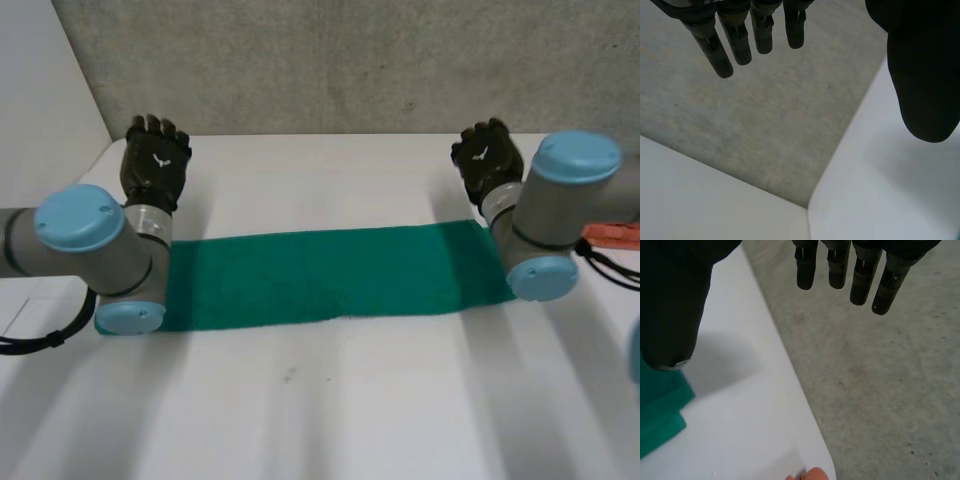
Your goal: Fold the laundry.
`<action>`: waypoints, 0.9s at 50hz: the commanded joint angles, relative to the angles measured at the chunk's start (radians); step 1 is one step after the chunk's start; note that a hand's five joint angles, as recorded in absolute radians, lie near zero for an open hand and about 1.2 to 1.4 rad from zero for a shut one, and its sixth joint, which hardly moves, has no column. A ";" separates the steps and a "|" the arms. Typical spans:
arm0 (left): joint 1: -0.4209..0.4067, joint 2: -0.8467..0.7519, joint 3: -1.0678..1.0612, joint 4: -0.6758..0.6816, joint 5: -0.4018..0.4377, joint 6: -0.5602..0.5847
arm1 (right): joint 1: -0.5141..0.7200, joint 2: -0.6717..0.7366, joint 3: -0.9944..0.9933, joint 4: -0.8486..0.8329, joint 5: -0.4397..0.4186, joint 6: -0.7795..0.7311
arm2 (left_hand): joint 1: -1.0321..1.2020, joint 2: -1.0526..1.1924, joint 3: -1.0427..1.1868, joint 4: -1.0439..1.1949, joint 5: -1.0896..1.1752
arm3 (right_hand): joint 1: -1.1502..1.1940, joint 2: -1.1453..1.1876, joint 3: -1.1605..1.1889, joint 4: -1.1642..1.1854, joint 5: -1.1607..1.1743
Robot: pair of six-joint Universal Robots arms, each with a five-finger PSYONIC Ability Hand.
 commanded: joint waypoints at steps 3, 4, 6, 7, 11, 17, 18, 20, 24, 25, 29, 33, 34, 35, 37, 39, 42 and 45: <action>-0.006 0.281 -0.249 0.001 0.001 -0.152 | -0.030 -0.371 0.333 0.117 -0.147 0.199 | -0.026 -0.027 -0.033 -0.027 -0.047 | -0.026 -0.043 -0.039 -0.055 -0.067; -0.007 0.298 -0.271 0.000 0.003 -0.162 | -0.044 -0.382 0.353 0.145 -0.163 0.199 | -0.026 -0.027 -0.033 -0.027 -0.047 | -0.026 -0.043 -0.039 -0.055 -0.067; -0.009 0.331 -0.311 0.000 0.003 -0.182 | -0.093 -0.392 0.392 0.232 -0.202 0.207 | -0.026 -0.027 -0.033 -0.027 -0.047 | -0.026 -0.043 -0.039 -0.055 -0.067; -0.015 0.357 -0.346 0.000 0.003 -0.201 | -0.107 -0.394 0.405 0.260 -0.216 0.208 | -0.026 -0.027 -0.033 -0.027 -0.047 | -0.005 -0.021 -0.017 -0.033 -0.045; -0.044 0.392 -0.412 0.000 0.004 -0.249 | -0.148 -0.391 0.466 0.319 -0.276 0.211 | -0.026 -0.027 -0.033 -0.027 -0.047 | 0.098 0.081 0.086 0.070 0.058; -0.066 0.394 -0.444 0.000 0.006 -0.271 | -0.164 -0.319 0.532 0.193 -0.292 0.191 | -0.026 -0.027 -0.033 -0.027 -0.047 | 0.248 0.231 0.235 0.220 0.208; -0.067 0.392 -0.444 0.000 0.006 -0.271 | -0.171 -0.290 0.538 0.150 -0.292 0.191 | -0.026 -0.027 -0.033 -0.027 -0.047 | 0.289 0.272 0.276 0.260 0.248; -0.070 0.392 -0.444 0.000 0.006 -0.271 | -0.177 -0.267 0.540 0.116 -0.292 0.190 | -0.026 -0.027 -0.033 -0.027 -0.047 | 0.345 0.328 0.332 0.316 0.304; -0.081 0.391 -0.449 0.000 0.006 -0.269 | -0.190 -0.198 0.526 0.066 -0.298 0.190 | -0.026 -0.027 -0.033 -0.027 -0.047 | 0.515 0.498 0.502 0.486 0.474; -0.083 0.391 -0.450 0.000 0.006 -0.269 | -0.194 -0.185 0.521 0.066 -0.299 0.190 | -0.026 -0.027 -0.033 -0.027 -0.047 | 0.591 0.574 0.578 0.563 0.551; -0.086 0.386 -0.453 0.000 0.006 -0.269 | -0.204 -0.164 0.502 0.059 -0.292 0.188 | -0.026 -0.027 -0.033 -0.027 -0.047 | 1.195 1.178 1.182 1.166 1.154; -0.086 0.386 -0.461 0.000 0.006 -0.268 | -0.231 -0.178 0.509 0.067 -0.290 0.190 | -0.026 -0.027 -0.033 -0.027 -0.047 | 1.195 1.179 1.183 1.167 1.155; -0.086 0.386 -0.463 0.000 0.006 -0.268 | -0.242 -0.181 0.517 0.069 -0.292 0.188 | -0.026 -0.027 -0.033 -0.027 -0.047 | 1.195 1.179 1.183 1.167 1.155; -0.086 0.386 -0.463 0.000 0.006 -0.268 | -0.260 -0.193 0.531 0.076 -0.292 0.187 | -0.026 -0.027 -0.033 -0.027 -0.047 | 1.195 1.179 1.183 1.167 1.155; -0.086 0.386 -0.463 0.000 0.006 -0.268 | -0.277 -0.216 0.552 0.088 -0.298 0.182 | -0.026 -0.027 -0.033 -0.027 -0.047 | 1.195 1.179 1.183 1.167 1.155; -0.086 0.389 -0.463 0.000 0.006 -0.268 | -0.308 -0.272 0.601 0.111 -0.308 0.171 | -0.026 -0.027 -0.033 -0.027 -0.047 | 1.195 1.179 1.183 1.167 1.155; -0.084 0.392 -0.461 -0.002 0.004 -0.269 | -0.378 -0.357 0.676 0.138 -0.312 0.124 | -0.026 -0.027 -0.033 -0.027 -0.047 | 1.195 1.179 1.183 1.167 1.155; -0.086 0.394 -0.463 -0.003 0.004 -0.268 | -0.446 -0.406 0.734 0.144 -0.313 0.050 | -0.026 -0.027 -0.033 -0.027 -0.047 | 1.195 1.179 1.183 1.167 1.155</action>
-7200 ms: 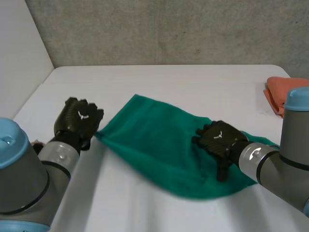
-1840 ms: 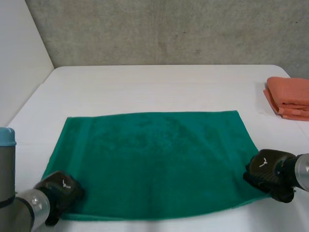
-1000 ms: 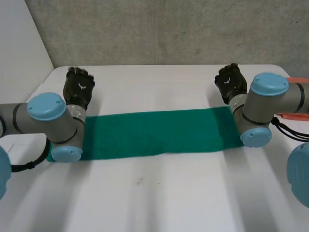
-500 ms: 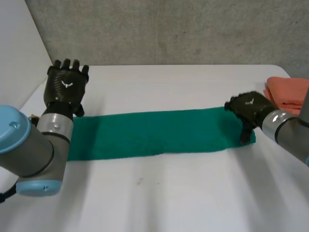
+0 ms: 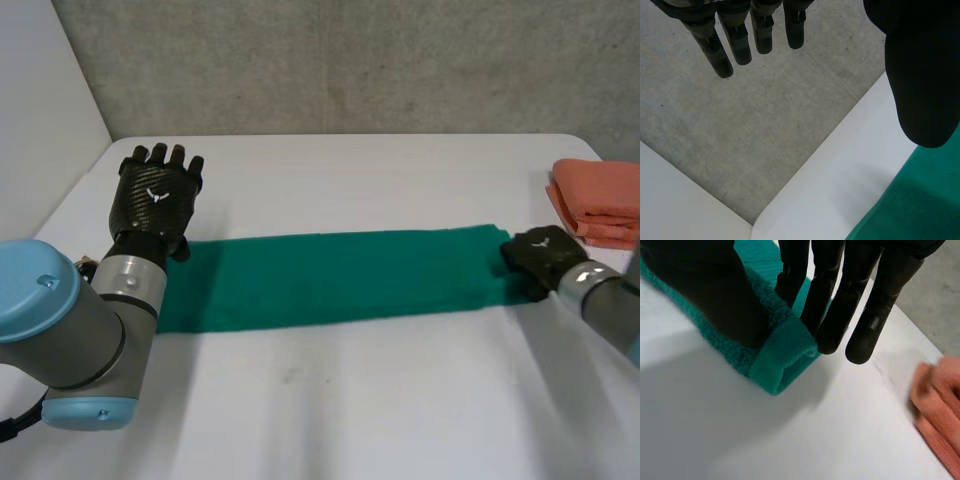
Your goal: Fold the laundry.
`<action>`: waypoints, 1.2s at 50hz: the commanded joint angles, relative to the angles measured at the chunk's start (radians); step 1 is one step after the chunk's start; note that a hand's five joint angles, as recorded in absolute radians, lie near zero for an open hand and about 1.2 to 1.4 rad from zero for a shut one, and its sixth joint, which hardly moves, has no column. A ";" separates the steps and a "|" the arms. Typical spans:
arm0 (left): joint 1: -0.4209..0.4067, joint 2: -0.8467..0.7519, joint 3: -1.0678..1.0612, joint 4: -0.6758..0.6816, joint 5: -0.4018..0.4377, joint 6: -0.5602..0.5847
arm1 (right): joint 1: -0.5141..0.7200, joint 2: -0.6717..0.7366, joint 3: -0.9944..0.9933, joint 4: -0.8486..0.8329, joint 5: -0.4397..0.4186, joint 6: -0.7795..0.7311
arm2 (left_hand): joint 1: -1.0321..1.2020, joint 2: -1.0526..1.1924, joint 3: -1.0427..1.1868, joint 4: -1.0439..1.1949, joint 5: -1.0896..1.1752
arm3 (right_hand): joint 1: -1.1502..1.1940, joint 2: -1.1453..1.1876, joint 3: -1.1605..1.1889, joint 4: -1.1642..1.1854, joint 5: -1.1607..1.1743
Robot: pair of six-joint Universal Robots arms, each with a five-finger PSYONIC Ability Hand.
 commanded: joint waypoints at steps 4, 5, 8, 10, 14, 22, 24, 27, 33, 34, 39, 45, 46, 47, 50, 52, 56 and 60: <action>-0.001 0.009 -0.002 -0.015 -0.001 0.001 | -0.285 -0.203 0.225 0.041 -0.010 -0.280 | -0.026 -0.027 -0.033 -0.027 -0.047 | 0.431 0.222 0.224 0.209 0.244; -0.001 0.009 -0.002 -0.020 -0.001 -0.001 | -0.331 -0.210 0.234 0.041 -0.004 -0.338 | -0.026 -0.027 -0.033 -0.027 -0.047 | 0.431 0.222 0.224 0.209 0.244; -0.001 0.009 -0.002 -0.038 -0.001 -0.001 | -0.380 -0.218 0.232 0.041 -0.003 -0.404 | -0.026 -0.027 -0.033 -0.027 -0.047 | 0.431 0.222 0.224 0.209 0.244; -0.001 0.009 -0.001 -0.049 -0.001 -0.004 | -0.396 -0.237 0.225 0.038 0.002 -0.444 | -0.026 -0.027 -0.033 -0.027 -0.047 | 0.431 0.222 0.224 0.209 0.244; -0.001 0.011 -0.001 -0.053 -0.001 -0.004 | -0.361 -0.289 0.198 0.021 -0.004 -0.408 | -0.026 -0.027 -0.033 -0.027 -0.047 | 0.431 0.222 0.224 0.209 0.244; -0.001 0.032 -0.001 -0.053 -0.003 -0.007 | 0.038 -0.350 0.112 -0.121 -0.004 -0.199 | -0.026 -0.027 -0.033 -0.027 -0.047 | 0.431 0.222 0.224 0.209 0.244; 0.000 0.038 -0.001 -0.055 -0.003 -0.009 | 0.166 -0.343 0.078 -0.170 -0.004 -0.170 | -0.026 -0.027 -0.033 -0.027 -0.047 | 0.431 0.222 0.224 0.209 0.244; 0.000 0.043 -0.001 -0.055 -0.004 -0.009 | 0.296 -0.312 0.038 -0.224 -0.006 -0.156 | -0.026 -0.027 -0.033 -0.027 -0.047 | 0.431 0.222 0.224 0.209 0.244; 0.005 0.046 -0.008 -0.063 -0.004 -0.009 | 0.642 -0.065 -0.127 -0.298 -0.033 -0.162 | -0.026 -0.027 -0.033 -0.027 -0.047 | 0.431 0.222 0.224 0.209 0.244; 0.005 0.046 -0.010 -0.063 -0.004 -0.009 | 0.673 -0.036 -0.147 -0.296 -0.039 -0.162 | -0.026 -0.027 -0.033 -0.027 -0.047 | 0.431 0.222 0.224 0.209 0.244; 0.008 0.046 -0.015 -0.064 -0.004 -0.010 | 0.736 0.163 -0.242 -0.250 -0.095 -0.160 | -0.026 -0.027 -0.033 -0.027 -0.047 | 0.431 0.222 0.224 0.209 0.244; 0.002 0.044 -0.013 -0.063 -0.003 -0.010 | 0.744 0.158 -0.252 -0.183 -0.098 -0.130 | -0.026 -0.027 -0.033 -0.027 -0.047 | -0.609 -0.817 -0.816 -0.831 -0.795; 0.000 0.044 -0.013 -0.063 -0.001 -0.010 | 0.741 0.144 -0.250 -0.178 -0.092 -0.113 | -0.026 -0.027 -0.033 -0.027 -0.047 | -0.791 -0.999 -0.998 -1.013 -0.978; -0.001 0.043 -0.007 -0.063 -0.001 -0.009 | 0.723 0.110 -0.247 -0.165 -0.080 -0.052 | -0.026 -0.027 -0.033 -0.027 -0.047 | -0.791 -0.999 -0.998 -1.013 -0.978; -0.003 0.041 0.002 -0.063 0.000 -0.006 | 0.628 0.028 -0.207 -0.108 -0.038 0.124 | -0.026 -0.027 -0.033 -0.027 -0.047 | -0.791 -0.999 -0.998 -1.013 -0.978; -0.018 0.035 0.015 -0.063 0.003 -0.004 | 0.569 -0.019 -0.175 -0.066 -0.017 0.206 | -0.026 -0.027 -0.033 -0.027 -0.047 | -0.791 -0.999 -0.998 -1.013 -0.978; -0.072 0.011 0.054 -0.064 0.014 -0.001 | 0.454 -0.111 -0.079 0.052 0.003 0.314 | -0.026 -0.027 -0.033 -0.027 -0.047 | -0.791 -0.999 -0.998 -1.013 -0.978; -0.104 -0.029 0.081 -0.064 0.017 0.001 | 0.378 -0.131 0.049 0.075 -0.010 0.314 | -0.026 -0.027 -0.033 -0.027 -0.047 | -0.791 -0.999 -0.998 -1.013 -0.978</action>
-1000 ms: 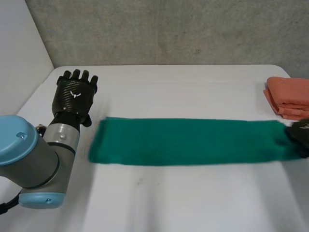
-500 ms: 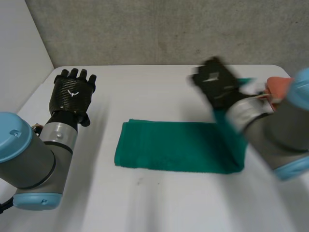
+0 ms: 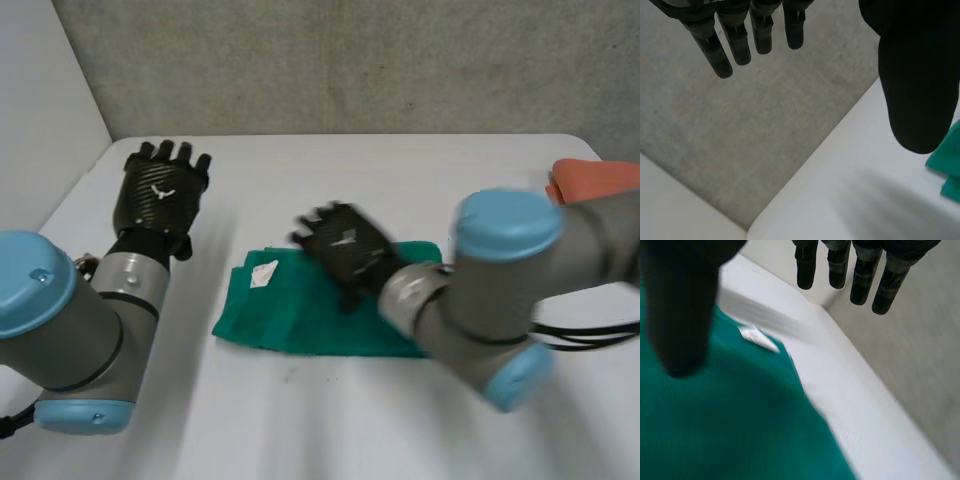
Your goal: Fold the laundry.
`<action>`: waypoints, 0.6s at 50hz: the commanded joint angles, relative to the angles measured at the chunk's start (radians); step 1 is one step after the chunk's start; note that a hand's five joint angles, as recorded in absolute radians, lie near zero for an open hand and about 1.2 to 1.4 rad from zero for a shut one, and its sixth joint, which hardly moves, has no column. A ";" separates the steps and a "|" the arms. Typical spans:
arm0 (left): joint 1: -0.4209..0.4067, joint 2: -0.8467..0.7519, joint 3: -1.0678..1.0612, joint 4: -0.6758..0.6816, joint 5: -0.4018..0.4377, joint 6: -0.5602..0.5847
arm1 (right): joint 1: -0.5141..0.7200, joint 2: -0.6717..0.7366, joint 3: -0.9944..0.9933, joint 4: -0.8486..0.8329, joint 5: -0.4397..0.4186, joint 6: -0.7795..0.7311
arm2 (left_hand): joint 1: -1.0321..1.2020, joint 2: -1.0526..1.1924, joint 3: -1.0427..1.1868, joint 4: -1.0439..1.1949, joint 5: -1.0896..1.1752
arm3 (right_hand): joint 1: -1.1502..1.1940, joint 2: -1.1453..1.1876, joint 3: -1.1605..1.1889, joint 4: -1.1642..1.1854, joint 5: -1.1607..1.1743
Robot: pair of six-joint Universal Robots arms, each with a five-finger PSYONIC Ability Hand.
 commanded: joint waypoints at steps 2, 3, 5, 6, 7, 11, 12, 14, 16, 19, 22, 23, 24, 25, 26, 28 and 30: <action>-0.076 -0.065 0.063 -0.001 0.011 0.004 | -0.221 -0.108 0.268 0.078 -0.008 0.118 | -0.026 -0.027 -0.033 -0.027 -0.047 | -0.026 -0.042 -0.038 -0.054 -0.066; -0.082 -0.076 0.069 -0.001 0.011 0.004 | -0.232 -0.108 0.287 0.065 -0.014 0.116 | -0.026 -0.027 -0.033 -0.027 -0.047 | -0.026 -0.042 -0.038 -0.054 -0.066; -0.090 -0.085 0.072 -0.001 0.011 0.004 | -0.247 -0.107 0.316 0.039 -0.025 0.108 | -0.026 -0.027 -0.033 -0.027 -0.047 | -0.004 -0.021 -0.017 -0.033 -0.045; -0.099 -0.094 0.077 -0.001 0.009 0.006 | -0.261 -0.104 0.334 0.019 -0.031 0.104 | -0.026 -0.027 -0.033 -0.027 -0.047 | 0.188 0.172 0.175 0.160 0.148; -0.102 -0.097 0.077 -0.001 0.011 0.006 | -0.269 -0.101 0.340 0.010 -0.032 0.104 | -0.026 -0.027 -0.033 -0.027 -0.047 | 0.280 0.264 0.267 0.252 0.240; -0.107 -0.101 0.074 -0.001 0.009 0.006 | -0.298 -0.094 0.350 -0.013 -0.039 0.104 | -0.026 -0.027 -0.033 -0.027 -0.047 | 0.460 0.444 0.447 0.431 0.420; -0.107 -0.099 0.073 -0.001 0.009 0.006 | -0.301 -0.094 0.350 -0.016 -0.039 0.104 | -0.026 -0.027 -0.033 -0.027 -0.047 | 0.521 0.505 0.508 0.493 0.481; -0.107 -0.094 0.068 -0.001 0.009 0.006 | -0.303 -0.096 0.350 -0.018 -0.037 0.104 | -0.026 -0.027 -0.033 -0.027 -0.047 | 0.668 0.652 0.655 0.640 0.628; -0.107 -0.091 0.066 -0.001 0.009 0.006 | -0.304 -0.096 0.350 -0.018 -0.037 0.104 | -0.026 -0.027 -0.033 -0.027 -0.047 | 0.692 0.676 0.679 0.664 0.652; -0.107 -0.087 0.063 -0.001 0.009 0.006 | -0.303 -0.093 0.353 -0.019 -0.035 0.104 | -0.026 -0.027 -0.033 -0.027 -0.047 | 0.859 0.843 0.846 0.831 0.819; -0.105 -0.085 0.062 -0.001 0.009 0.006 | -0.304 -0.091 0.362 -0.018 -0.032 0.104 | -0.026 -0.027 -0.033 -0.027 -0.047 | 0.892 0.876 0.879 0.863 0.851; -0.105 -0.085 0.062 -0.002 0.009 0.006 | -0.304 -0.091 0.363 -0.018 -0.032 0.102 | -0.026 -0.027 -0.033 -0.027 -0.047 | 0.904 0.887 0.891 0.875 0.863; -0.105 -0.084 0.062 -0.001 0.009 0.006 | -0.304 -0.091 0.369 -0.018 -0.032 0.101 | -0.026 -0.027 -0.033 -0.027 -0.047 | 0.936 0.919 0.923 0.907 0.895; -0.105 -0.084 0.062 -0.001 0.009 0.006 | -0.312 -0.094 0.380 -0.019 -0.034 0.099 | -0.026 -0.027 -0.033 -0.027 -0.047 | 1.148 1.132 1.135 1.120 1.108; -0.105 -0.084 0.062 -0.001 0.009 0.006 | -0.320 -0.097 0.386 -0.019 -0.034 0.096 | -0.026 -0.027 -0.033 -0.027 -0.047 | 1.196 1.179 1.183 1.167 1.155; -0.105 -0.084 0.062 -0.002 0.009 0.006 | -0.336 -0.104 0.400 -0.021 -0.034 0.092 | -0.026 -0.027 -0.033 -0.027 -0.047 | 1.196 1.180 1.183 1.168 1.156; -0.105 -0.084 0.060 -0.003 0.009 0.006 | -0.362 -0.114 0.423 -0.028 -0.031 0.078 | -0.026 -0.027 -0.033 -0.027 -0.047 | 1.196 1.180 1.183 1.168 1.156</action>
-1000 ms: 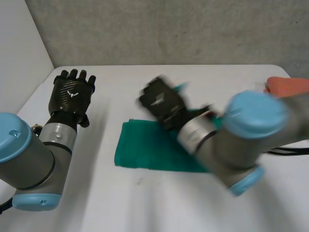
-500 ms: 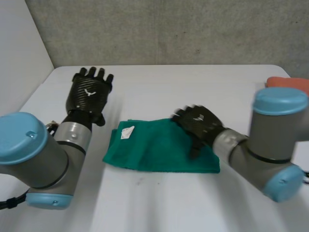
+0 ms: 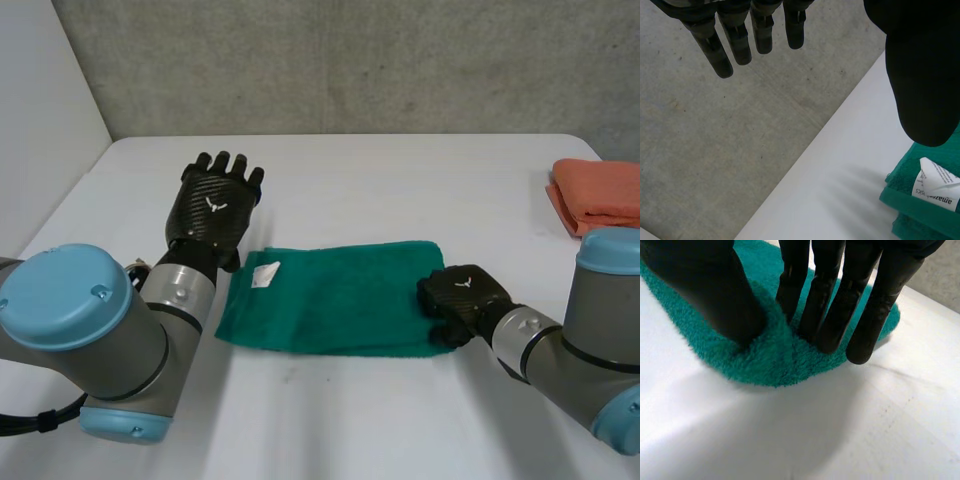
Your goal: Fold the laundry.
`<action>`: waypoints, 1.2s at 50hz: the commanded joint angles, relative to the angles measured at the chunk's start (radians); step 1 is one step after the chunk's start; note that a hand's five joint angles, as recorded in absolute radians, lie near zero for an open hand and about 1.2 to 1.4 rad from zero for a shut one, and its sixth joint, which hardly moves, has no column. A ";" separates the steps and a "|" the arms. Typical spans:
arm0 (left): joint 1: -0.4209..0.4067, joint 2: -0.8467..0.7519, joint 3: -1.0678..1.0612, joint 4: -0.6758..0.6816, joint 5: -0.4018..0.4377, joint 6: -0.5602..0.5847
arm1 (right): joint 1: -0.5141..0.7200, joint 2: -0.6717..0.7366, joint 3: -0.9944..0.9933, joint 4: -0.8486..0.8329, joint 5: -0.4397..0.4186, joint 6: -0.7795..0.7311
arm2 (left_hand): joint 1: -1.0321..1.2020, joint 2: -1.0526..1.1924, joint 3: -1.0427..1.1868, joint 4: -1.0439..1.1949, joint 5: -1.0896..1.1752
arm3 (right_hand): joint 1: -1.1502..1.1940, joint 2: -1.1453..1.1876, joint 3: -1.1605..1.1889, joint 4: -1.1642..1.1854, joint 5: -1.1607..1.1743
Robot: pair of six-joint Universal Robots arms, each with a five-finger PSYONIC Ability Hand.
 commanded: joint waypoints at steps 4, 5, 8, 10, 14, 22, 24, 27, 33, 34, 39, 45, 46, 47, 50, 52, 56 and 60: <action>-0.001 0.004 -0.005 -0.015 -0.001 0.000 | -0.072 -0.098 0.075 -0.007 0.013 -0.071 | -0.026 -0.027 -0.033 -0.027 -0.047 | 0.455 0.247 0.251 0.244 0.279; -0.001 0.007 -0.005 -0.021 -0.001 0.000 | -0.076 -0.113 0.078 -0.004 0.013 -0.084 | -0.026 -0.027 -0.033 -0.027 -0.047 | 0.455 0.247 0.251 0.244 0.279; 0.001 0.025 -0.003 -0.052 -0.003 -0.005 | -0.102 -0.162 0.081 -0.001 0.016 -0.161 | -0.026 -0.027 -0.033 -0.027 -0.047 | 0.455 0.247 0.251 0.244 0.279; 0.005 0.033 -0.003 -0.067 -0.003 -0.008 | -0.102 -0.185 0.065 0.005 0.020 -0.230 | -0.026 -0.027 -0.033 -0.027 -0.047 | 0.455 0.247 0.251 0.244 0.279; 0.014 0.045 0.002 -0.085 -0.008 -0.011 | -0.081 -0.204 0.013 0.010 0.057 -0.305 | -0.026 -0.027 -0.033 -0.027 -0.047 | 0.455 0.247 0.251 0.244 0.279; 0.027 0.081 0.006 -0.087 -0.053 -0.021 | 0.289 -0.150 -0.156 -0.008 0.074 -0.322 | -0.026 -0.027 -0.033 -0.027 -0.047 | 0.455 0.247 0.251 0.244 0.279; 0.027 0.088 0.009 -0.087 -0.075 -0.032 | 0.354 -0.105 -0.185 -0.021 0.048 -0.322 | -0.026 -0.027 -0.033 -0.027 -0.047 | 0.455 0.247 0.251 0.244 0.279; 0.028 0.102 0.014 -0.087 -0.118 -0.066 | 0.433 -0.022 -0.228 -0.018 -0.015 -0.316 | -0.026 -0.027 -0.033 -0.027 -0.047 | 0.455 0.247 0.251 0.244 0.279; 0.025 0.108 0.018 -0.111 -0.135 -0.100 | 0.476 0.087 -0.255 -0.004 -0.082 -0.304 | -0.026 -0.027 -0.033 -0.027 -0.047 | -0.275 -0.483 -0.479 -0.485 -0.451; 0.024 0.108 0.020 -0.118 -0.135 -0.100 | 0.476 0.083 -0.251 -0.002 -0.081 -0.298 | -0.026 -0.027 -0.033 -0.027 -0.047 | -0.589 -0.797 -0.793 -0.799 -0.765; 0.010 0.101 0.037 -0.141 -0.124 -0.103 | 0.444 0.045 -0.253 -0.004 -0.009 -0.149 | -0.026 -0.027 -0.033 -0.027 -0.047 | -0.767 -0.975 -0.971 -0.977 -0.943; -0.053 0.061 0.086 -0.194 -0.065 -0.162 | 0.228 -0.032 -0.250 0.018 0.102 0.202 | -0.026 -0.027 -0.033 -0.027 -0.047 | -0.767 -0.975 -0.971 -0.977 -0.943; -0.062 0.049 0.098 -0.214 -0.055 -0.184 | 0.211 -0.037 -0.251 0.030 0.100 0.228 | -0.026 -0.027 -0.033 -0.027 -0.047 | -0.767 -0.975 -0.971 -0.977 -0.943; -0.070 0.041 0.106 -0.233 -0.052 -0.198 | 0.194 -0.038 -0.254 0.047 0.096 0.247 | -0.026 -0.027 -0.033 -0.027 -0.047 | -0.767 -0.975 -0.971 -0.977 -0.943; -0.093 -0.002 0.150 -0.329 -0.040 -0.285 | 0.177 -0.008 -0.282 0.126 0.063 0.258 | -0.023 -0.023 -0.029 -0.023 -0.044 | -0.767 -0.975 -0.971 -0.977 -0.943; -0.098 -0.027 0.170 -0.384 -0.040 -0.333 | 0.177 0.052 -0.319 0.172 0.050 0.250 | -0.023 -0.023 -0.029 -0.023 -0.044 | -0.767 -0.975 -0.971 -0.977 -0.943; -0.098 -0.083 0.207 -0.503 -0.040 -0.419 | 0.177 0.124 -0.372 0.211 0.057 0.232 | -0.023 -0.023 -0.029 -0.023 -0.044 | -0.767 -0.975 -0.971 -0.977 -0.943; -0.098 -0.122 0.204 -0.563 -0.041 -0.434 | 0.177 0.178 -0.400 0.225 0.057 0.189 | -0.020 -0.020 -0.026 -0.020 -0.041 | -0.767 -0.975 -0.971 -0.977 -0.943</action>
